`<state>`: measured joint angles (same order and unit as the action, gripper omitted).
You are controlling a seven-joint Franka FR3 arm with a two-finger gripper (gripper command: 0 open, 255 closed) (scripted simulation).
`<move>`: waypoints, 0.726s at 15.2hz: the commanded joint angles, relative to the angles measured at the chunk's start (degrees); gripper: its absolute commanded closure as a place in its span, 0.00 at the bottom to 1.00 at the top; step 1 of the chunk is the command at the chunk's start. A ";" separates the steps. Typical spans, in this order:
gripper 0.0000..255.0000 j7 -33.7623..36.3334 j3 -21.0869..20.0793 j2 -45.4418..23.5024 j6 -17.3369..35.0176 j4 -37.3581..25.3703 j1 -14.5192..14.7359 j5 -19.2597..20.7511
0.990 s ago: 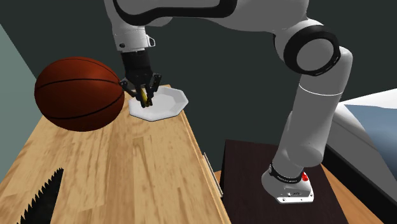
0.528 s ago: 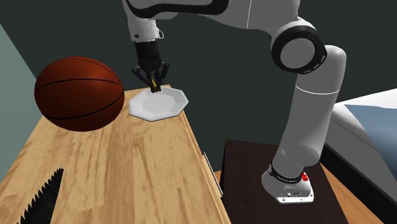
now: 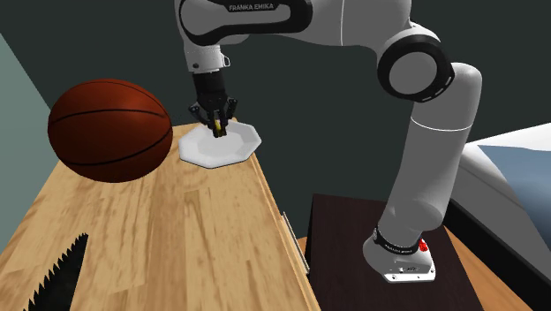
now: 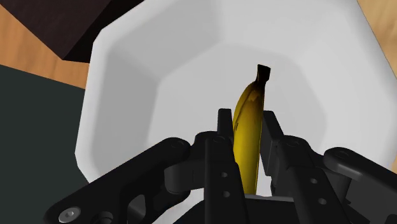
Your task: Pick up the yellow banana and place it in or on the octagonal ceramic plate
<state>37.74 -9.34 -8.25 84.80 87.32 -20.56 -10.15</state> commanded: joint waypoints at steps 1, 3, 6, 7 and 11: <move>1.00 -0.31 0.00 0.29 1.74 2.02 0.01 -0.02; 1.00 -0.65 0.01 0.46 3.67 4.15 0.01 -0.04; 1.00 -0.65 0.01 0.46 3.67 4.16 0.02 -0.04; 1.00 -0.65 0.01 0.46 3.67 4.15 0.02 -0.04; 1.00 -0.65 0.01 0.46 3.66 4.14 0.02 -0.04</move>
<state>37.09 -9.33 -7.79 88.45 91.46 -20.55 -10.19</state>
